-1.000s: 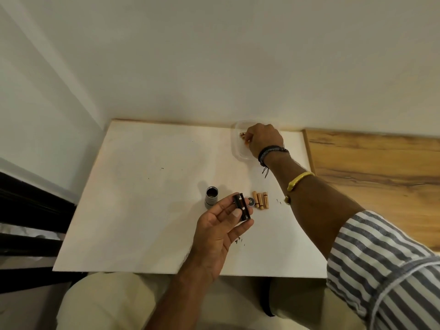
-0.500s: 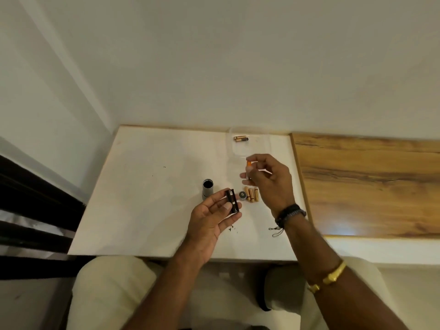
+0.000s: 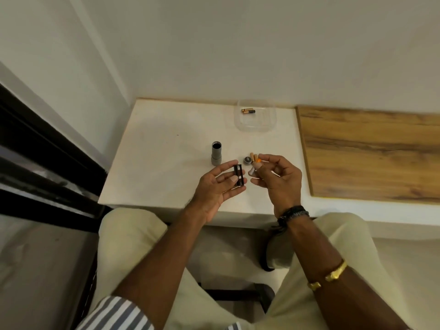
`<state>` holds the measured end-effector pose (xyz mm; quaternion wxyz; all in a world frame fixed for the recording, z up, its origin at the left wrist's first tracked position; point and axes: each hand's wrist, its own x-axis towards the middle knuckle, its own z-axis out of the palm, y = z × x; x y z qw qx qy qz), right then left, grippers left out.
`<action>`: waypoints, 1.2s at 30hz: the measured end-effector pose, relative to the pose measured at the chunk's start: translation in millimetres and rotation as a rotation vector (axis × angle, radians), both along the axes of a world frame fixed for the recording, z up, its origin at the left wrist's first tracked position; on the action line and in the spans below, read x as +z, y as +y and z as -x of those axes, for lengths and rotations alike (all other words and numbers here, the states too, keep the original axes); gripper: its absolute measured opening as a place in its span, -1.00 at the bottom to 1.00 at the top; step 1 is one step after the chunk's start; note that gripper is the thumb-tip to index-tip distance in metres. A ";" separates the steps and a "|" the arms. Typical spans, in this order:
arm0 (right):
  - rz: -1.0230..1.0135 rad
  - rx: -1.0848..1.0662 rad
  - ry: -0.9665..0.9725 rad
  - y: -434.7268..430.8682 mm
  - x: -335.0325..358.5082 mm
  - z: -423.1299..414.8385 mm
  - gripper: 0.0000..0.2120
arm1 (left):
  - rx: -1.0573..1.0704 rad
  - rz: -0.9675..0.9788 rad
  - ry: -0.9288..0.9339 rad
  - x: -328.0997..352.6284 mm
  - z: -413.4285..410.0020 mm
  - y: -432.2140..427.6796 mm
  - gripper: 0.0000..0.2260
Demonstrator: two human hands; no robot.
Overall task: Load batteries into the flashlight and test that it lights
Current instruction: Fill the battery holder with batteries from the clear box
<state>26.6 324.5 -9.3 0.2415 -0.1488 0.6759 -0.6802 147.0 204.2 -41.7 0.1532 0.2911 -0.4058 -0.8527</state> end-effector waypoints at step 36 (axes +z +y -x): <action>-0.271 0.177 0.561 -3.9 -18.2 -18.9 -0.86 | 0.078 -0.057 -0.020 -1.5 -1.7 3.3 -0.70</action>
